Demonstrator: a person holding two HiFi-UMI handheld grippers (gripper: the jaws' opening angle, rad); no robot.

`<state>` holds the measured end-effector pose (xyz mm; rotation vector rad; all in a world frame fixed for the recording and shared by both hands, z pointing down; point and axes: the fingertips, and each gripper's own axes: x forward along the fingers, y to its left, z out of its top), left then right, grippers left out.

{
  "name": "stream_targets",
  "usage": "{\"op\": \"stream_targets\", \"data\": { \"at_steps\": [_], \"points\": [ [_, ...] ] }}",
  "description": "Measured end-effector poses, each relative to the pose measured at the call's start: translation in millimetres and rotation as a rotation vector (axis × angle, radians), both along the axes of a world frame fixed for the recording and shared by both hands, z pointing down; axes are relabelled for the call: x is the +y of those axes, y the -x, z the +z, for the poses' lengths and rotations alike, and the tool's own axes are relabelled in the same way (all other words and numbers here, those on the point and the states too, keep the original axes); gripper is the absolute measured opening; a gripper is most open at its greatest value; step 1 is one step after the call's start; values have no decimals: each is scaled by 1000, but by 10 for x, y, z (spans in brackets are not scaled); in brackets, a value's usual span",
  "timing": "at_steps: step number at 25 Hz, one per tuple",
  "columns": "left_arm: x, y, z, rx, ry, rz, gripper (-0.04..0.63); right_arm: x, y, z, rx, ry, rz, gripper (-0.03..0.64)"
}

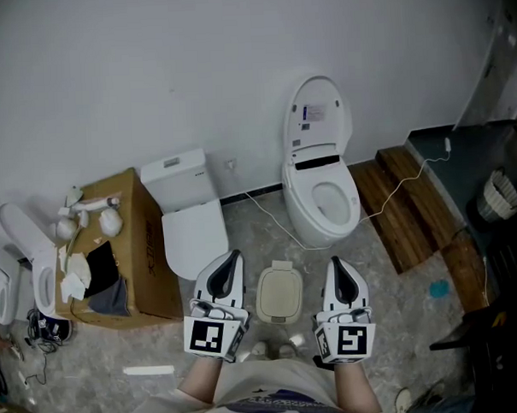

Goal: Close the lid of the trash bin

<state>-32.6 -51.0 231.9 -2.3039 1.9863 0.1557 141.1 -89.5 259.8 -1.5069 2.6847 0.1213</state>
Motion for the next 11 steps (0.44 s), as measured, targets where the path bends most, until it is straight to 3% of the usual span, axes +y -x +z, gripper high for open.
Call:
{"op": "stream_targets", "data": {
  "at_steps": [11],
  "points": [
    [-37,2,-192,16,-65,7,-2,-42,-8,-15,5,-7,-1,5]
  ]
}}
